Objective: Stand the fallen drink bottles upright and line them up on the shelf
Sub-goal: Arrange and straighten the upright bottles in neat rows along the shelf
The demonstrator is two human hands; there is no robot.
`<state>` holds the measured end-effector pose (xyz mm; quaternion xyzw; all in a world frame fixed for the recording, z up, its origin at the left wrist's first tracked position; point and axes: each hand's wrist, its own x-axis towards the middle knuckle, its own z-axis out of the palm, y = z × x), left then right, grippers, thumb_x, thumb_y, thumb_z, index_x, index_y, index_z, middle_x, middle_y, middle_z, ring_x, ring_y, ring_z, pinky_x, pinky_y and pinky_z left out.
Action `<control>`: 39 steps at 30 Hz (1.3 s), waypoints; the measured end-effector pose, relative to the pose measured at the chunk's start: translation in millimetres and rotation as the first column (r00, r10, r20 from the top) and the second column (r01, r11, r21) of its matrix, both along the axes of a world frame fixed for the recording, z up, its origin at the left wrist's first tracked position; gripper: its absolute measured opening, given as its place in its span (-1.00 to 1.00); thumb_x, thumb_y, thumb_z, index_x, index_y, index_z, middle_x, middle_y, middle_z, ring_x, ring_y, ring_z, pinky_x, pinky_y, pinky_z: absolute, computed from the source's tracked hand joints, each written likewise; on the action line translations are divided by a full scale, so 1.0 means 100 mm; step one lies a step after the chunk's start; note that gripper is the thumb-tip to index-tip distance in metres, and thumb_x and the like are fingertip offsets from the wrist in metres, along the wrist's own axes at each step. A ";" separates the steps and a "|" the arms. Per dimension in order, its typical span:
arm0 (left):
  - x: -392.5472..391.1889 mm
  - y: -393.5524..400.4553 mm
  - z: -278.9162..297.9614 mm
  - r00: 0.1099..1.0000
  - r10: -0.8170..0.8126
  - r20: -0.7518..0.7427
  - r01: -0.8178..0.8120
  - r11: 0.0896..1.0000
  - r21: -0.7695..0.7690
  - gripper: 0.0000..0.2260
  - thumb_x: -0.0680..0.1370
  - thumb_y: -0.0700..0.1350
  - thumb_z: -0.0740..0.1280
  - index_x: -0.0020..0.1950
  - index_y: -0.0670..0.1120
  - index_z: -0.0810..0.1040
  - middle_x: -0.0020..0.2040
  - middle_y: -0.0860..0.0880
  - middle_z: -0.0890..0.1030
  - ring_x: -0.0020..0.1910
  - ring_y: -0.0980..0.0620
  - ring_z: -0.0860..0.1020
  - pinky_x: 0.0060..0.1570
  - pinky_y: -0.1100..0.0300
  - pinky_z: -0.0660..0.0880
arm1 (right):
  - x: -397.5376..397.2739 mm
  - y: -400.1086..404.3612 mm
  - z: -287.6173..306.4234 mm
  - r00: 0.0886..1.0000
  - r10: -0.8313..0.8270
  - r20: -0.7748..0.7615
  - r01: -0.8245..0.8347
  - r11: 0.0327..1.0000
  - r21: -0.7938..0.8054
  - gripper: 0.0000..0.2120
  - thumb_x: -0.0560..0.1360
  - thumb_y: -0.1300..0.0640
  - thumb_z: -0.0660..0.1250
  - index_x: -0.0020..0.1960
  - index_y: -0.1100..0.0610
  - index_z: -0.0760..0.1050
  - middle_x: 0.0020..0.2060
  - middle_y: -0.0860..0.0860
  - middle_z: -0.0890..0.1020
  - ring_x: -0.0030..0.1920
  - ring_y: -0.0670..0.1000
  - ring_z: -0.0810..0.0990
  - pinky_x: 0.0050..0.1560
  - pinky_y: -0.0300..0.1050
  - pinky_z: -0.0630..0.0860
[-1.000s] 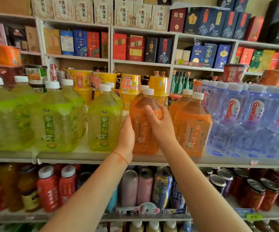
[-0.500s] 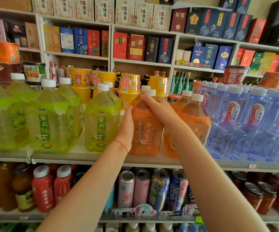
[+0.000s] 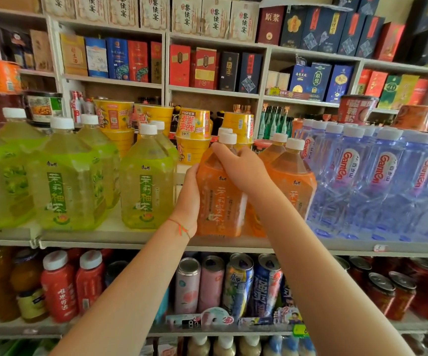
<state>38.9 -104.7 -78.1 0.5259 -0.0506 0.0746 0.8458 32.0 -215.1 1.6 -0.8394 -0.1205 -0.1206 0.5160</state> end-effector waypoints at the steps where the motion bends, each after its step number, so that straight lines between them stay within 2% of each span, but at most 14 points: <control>1: -0.01 -0.02 0.00 1.000 -0.005 0.004 0.005 1.000 -0.006 -0.40 0.64 0.29 -0.01 -0.18 0.07 0.76 -0.17 -0.06 0.73 -0.21 -0.01 0.71 -0.26 0.12 0.62 | -0.02 0.00 0.00 0.998 -0.008 0.055 0.010 0.999 -0.036 -0.53 0.52 -0.25 0.27 0.19 0.12 0.47 -0.11 -0.09 0.57 -0.12 -0.05 0.56 -0.29 -0.15 0.34; 5: -0.03 -0.09 -0.02 1.000 -0.005 0.025 0.004 1.000 0.010 -0.38 0.65 0.29 -0.04 -0.20 0.11 0.76 -0.20 -0.04 0.74 -0.24 0.02 0.72 -0.33 0.14 0.61 | -0.14 0.04 0.00 0.940 -0.059 0.335 0.115 0.982 -0.149 -0.76 0.61 0.01 0.25 0.08 0.20 0.39 -0.21 0.02 0.56 -0.27 -0.02 0.51 -0.43 -0.24 0.30; 8: -0.05 -0.17 -0.02 0.999 -0.034 0.030 0.034 0.999 0.028 -0.38 0.66 0.28 -0.04 -0.20 0.13 0.76 -0.23 -0.02 0.74 -0.27 0.06 0.71 -0.39 0.19 0.58 | -0.19 0.00 0.02 0.920 -0.082 0.384 0.168 0.966 -0.196 -0.83 0.65 0.07 0.20 0.07 0.16 0.27 -0.27 0.00 0.53 -0.35 -0.04 0.49 -0.47 -0.23 0.29; 11: -0.04 -0.21 -0.02 0.998 -0.054 0.026 0.053 0.998 0.044 -0.41 0.63 0.33 -0.01 -0.14 0.13 0.76 -0.16 -0.03 0.75 -0.21 0.03 0.73 -0.34 0.15 0.61 | -0.19 -0.06 0.01 0.919 -0.081 0.387 0.172 0.964 -0.205 -0.83 0.66 0.06 0.19 0.09 0.16 0.29 -0.19 0.05 0.59 -0.28 0.00 0.55 -0.42 -0.22 0.33; 14: -0.01 -0.15 -0.01 1.000 -0.021 0.020 0.020 0.996 0.082 -0.44 0.61 0.34 0.01 -0.18 0.16 0.75 -0.16 -0.02 0.75 -0.19 0.03 0.73 -0.33 0.14 0.61 | -0.21 -0.15 -0.05 0.875 -0.069 0.479 0.187 0.961 -0.205 -0.76 0.64 0.05 0.21 0.19 0.20 0.39 -0.02 0.04 0.57 -0.04 0.03 0.54 -0.16 -0.17 0.42; 17: 0.02 -0.13 0.04 1.000 -0.004 0.012 0.002 0.995 0.096 -0.47 0.58 0.33 0.07 -0.16 0.12 0.76 -0.09 -0.06 0.75 -0.14 -0.03 0.73 -0.25 0.09 0.64 | -0.23 -0.30 -0.12 0.732 -0.097 0.674 0.260 0.955 -0.144 -0.69 0.62 0.09 0.24 0.31 0.22 0.44 0.15 0.08 0.55 0.13 0.03 0.44 0.15 -0.08 0.41; 20: 0.04 -0.16 0.07 0.999 -0.036 0.019 0.034 0.995 0.089 -0.49 0.62 0.31 0.07 -0.05 0.10 0.76 0.01 -0.11 0.73 -0.08 -0.07 0.72 -0.09 0.00 0.66 | -0.21 -0.41 -0.14 0.735 -0.047 0.676 0.248 0.947 -0.204 -0.59 0.63 0.02 0.21 0.42 0.18 0.38 0.23 0.06 0.58 0.26 0.06 0.47 0.38 -0.01 0.29; 22: 0.04 -0.18 0.07 1.000 -0.020 0.010 0.019 0.995 0.096 -0.48 0.61 0.33 0.06 -0.02 0.11 0.75 0.04 -0.12 0.73 -0.03 -0.09 0.71 0.00 -0.06 0.64 | -0.17 -0.40 -0.15 0.722 -0.023 0.692 0.303 0.909 -0.286 -0.56 0.64 -0.06 0.16 0.45 0.13 0.35 -0.03 -0.04 0.64 0.13 0.03 0.57 0.49 0.04 0.18; 24: 0.04 -0.18 0.07 1.000 0.004 -0.007 -0.004 0.993 0.117 -0.45 0.60 0.36 0.04 0.00 0.11 0.75 0.03 -0.12 0.73 -0.02 -0.11 0.71 0.02 -0.08 0.62 | -0.15 -0.36 -0.15 0.727 -0.010 0.687 0.340 0.874 -0.347 -0.52 0.64 -0.13 0.13 0.46 0.11 0.29 -0.35 -0.15 0.51 -0.17 -0.04 0.58 0.51 0.10 0.21; 25: 0.04 -0.19 0.07 1.000 0.013 -0.015 -0.011 0.992 0.129 -0.44 0.60 0.37 0.04 0.00 0.10 0.75 0.02 -0.12 0.73 -0.02 -0.11 0.71 -0.01 -0.06 0.62 | -0.14 -0.36 -0.16 0.734 -0.013 0.679 0.350 0.864 -0.361 -0.49 0.64 -0.15 0.12 0.47 0.11 0.27 -0.38 -0.15 0.47 -0.25 -0.05 0.52 0.47 0.11 0.26; 30: 0.05 -0.25 0.07 1.000 -0.001 -0.028 0.005 0.990 0.141 -0.41 0.58 0.40 0.00 0.03 0.12 0.74 0.02 -0.11 0.74 -0.05 -0.09 0.72 -0.12 0.00 0.62 | -0.09 -0.39 -0.16 0.736 -0.041 0.675 0.380 0.852 -0.362 -0.43 0.62 -0.22 0.11 0.48 0.11 0.23 -0.24 -0.08 0.63 -0.19 0.00 0.61 0.30 0.06 0.35; 35: 0.00 -0.25 0.07 0.998 0.047 -0.043 -0.040 0.986 0.160 -0.44 0.60 0.38 0.01 -0.10 0.18 0.75 -0.08 -0.05 0.75 -0.10 -0.02 0.73 -0.21 0.09 0.64 | -0.12 -0.36 -0.15 0.749 -0.037 0.661 0.347 0.872 -0.346 -0.45 0.62 -0.17 0.14 0.48 0.14 0.23 -0.10 -0.06 0.63 -0.06 0.05 0.61 0.28 0.08 0.33; 37: -0.08 -0.27 0.07 0.987 0.156 0.026 -0.158 0.955 0.249 -0.52 0.65 0.27 0.06 -0.05 0.14 0.74 -0.05 -0.01 0.75 0.00 -0.03 0.71 -0.06 0.04 0.62 | -0.14 -0.33 -0.19 0.714 -0.072 0.696 0.370 0.883 -0.289 -0.46 0.62 -0.11 0.18 0.48 0.19 0.27 0.06 0.04 0.60 0.12 0.09 0.56 0.31 0.07 0.34; 39: -0.22 -0.21 0.04 0.873 0.403 0.274 -0.472 0.838 0.274 -0.69 0.67 0.05 0.15 0.05 0.06 0.70 0.00 0.02 0.71 0.09 -0.01 0.65 0.11 -0.03 0.57 | -0.20 -0.22 -0.24 0.603 -0.098 0.792 0.369 0.914 -0.169 -0.51 0.60 0.03 0.25 0.42 0.29 0.37 0.23 0.18 0.53 0.28 0.18 0.49 0.36 0.09 0.36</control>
